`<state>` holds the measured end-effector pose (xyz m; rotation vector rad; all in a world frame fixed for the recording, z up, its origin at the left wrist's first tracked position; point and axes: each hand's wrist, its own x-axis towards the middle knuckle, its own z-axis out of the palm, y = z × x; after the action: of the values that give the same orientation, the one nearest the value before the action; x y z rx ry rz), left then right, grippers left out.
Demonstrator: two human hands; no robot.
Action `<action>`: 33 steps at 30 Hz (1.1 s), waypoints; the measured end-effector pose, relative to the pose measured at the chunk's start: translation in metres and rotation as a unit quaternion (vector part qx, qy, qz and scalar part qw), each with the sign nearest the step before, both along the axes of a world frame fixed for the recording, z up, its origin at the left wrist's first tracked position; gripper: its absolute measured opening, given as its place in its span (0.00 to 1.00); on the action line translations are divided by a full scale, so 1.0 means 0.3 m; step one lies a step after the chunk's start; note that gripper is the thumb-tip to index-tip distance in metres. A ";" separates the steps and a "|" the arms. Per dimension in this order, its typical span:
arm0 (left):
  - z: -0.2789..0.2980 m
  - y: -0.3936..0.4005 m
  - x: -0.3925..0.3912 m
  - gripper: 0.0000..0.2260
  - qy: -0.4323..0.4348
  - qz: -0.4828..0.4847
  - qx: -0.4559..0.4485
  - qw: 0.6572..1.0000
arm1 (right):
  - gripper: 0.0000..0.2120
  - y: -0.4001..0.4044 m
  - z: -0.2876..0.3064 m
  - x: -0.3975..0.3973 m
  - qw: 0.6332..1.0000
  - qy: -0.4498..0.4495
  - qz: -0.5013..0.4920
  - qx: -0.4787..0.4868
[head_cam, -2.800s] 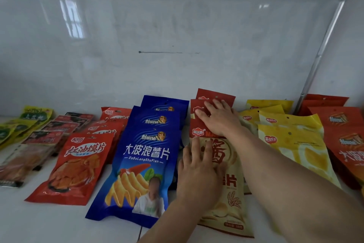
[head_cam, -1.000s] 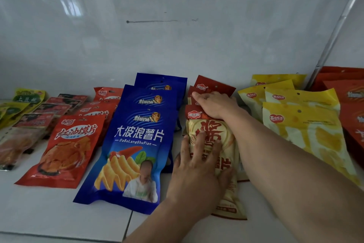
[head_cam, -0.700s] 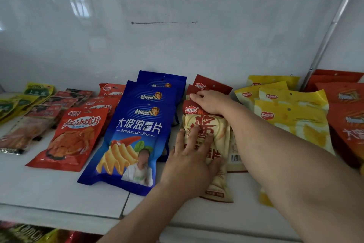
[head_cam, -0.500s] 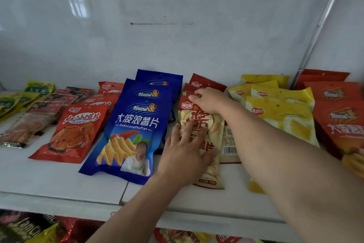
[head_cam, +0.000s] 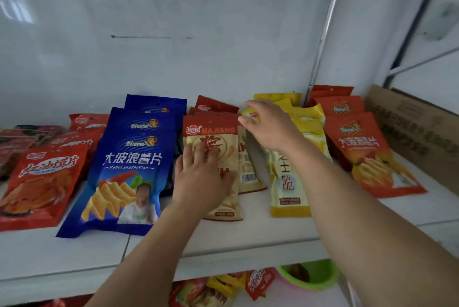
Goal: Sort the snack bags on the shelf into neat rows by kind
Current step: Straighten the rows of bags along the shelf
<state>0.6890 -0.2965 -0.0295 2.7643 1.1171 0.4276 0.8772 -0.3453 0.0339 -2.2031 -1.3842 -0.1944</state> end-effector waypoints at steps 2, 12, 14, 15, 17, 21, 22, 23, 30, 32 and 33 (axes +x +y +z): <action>0.030 -0.051 0.039 0.33 -0.057 -0.025 -0.009 0.998 | 0.27 -0.090 -0.014 0.038 0.999 0.008 -0.024 0.044; -0.003 -0.220 0.419 0.42 -0.267 -0.026 -0.351 0.897 | 0.39 -0.317 -0.164 0.282 0.965 0.198 -0.123 0.124; -0.026 -0.222 0.466 0.44 -0.280 -0.002 -0.363 0.889 | 0.43 -0.315 -0.189 0.315 0.957 0.237 -0.115 0.120; -0.035 -0.226 0.485 0.43 -0.281 0.009 -0.366 0.887 | 0.45 -0.311 -0.200 0.329 0.953 0.259 -0.105 0.115; -0.045 -0.235 0.511 0.41 -0.289 0.032 -0.371 0.882 | 0.46 -0.304 -0.215 0.352 0.946 0.296 -0.082 0.105; -0.034 -0.231 0.528 0.29 -0.314 0.073 -0.422 0.847 | 0.46 -0.299 -0.219 0.412 0.929 0.348 -0.066 0.106; -0.019 -0.217 0.530 0.29 -0.327 0.078 -0.448 0.828 | 0.46 -0.297 -0.214 0.429 0.923 0.366 -0.063 0.103; 0.003 -0.206 0.535 0.31 -0.336 0.084 -0.480 0.806 | 0.46 -0.294 -0.207 0.445 0.917 0.382 -0.059 0.100; 0.121 -0.043 0.616 0.29 -0.357 0.112 -0.556 0.743 | 0.43 -0.235 -0.180 0.527 0.900 0.417 -0.037 0.120; 0.147 -0.028 0.626 0.20 -0.373 0.089 -0.588 0.712 | 0.40 -0.219 -0.184 0.539 0.899 0.419 -0.024 0.120; 0.149 -0.017 0.632 0.20 -0.371 0.080 -0.603 0.702 | 0.37 -0.215 -0.187 0.545 0.898 0.423 -0.016 0.121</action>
<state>0.8785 -0.3017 0.0152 1.1510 0.8713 0.4876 1.0406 -0.4096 -0.0223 -1.7474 -0.7713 0.5071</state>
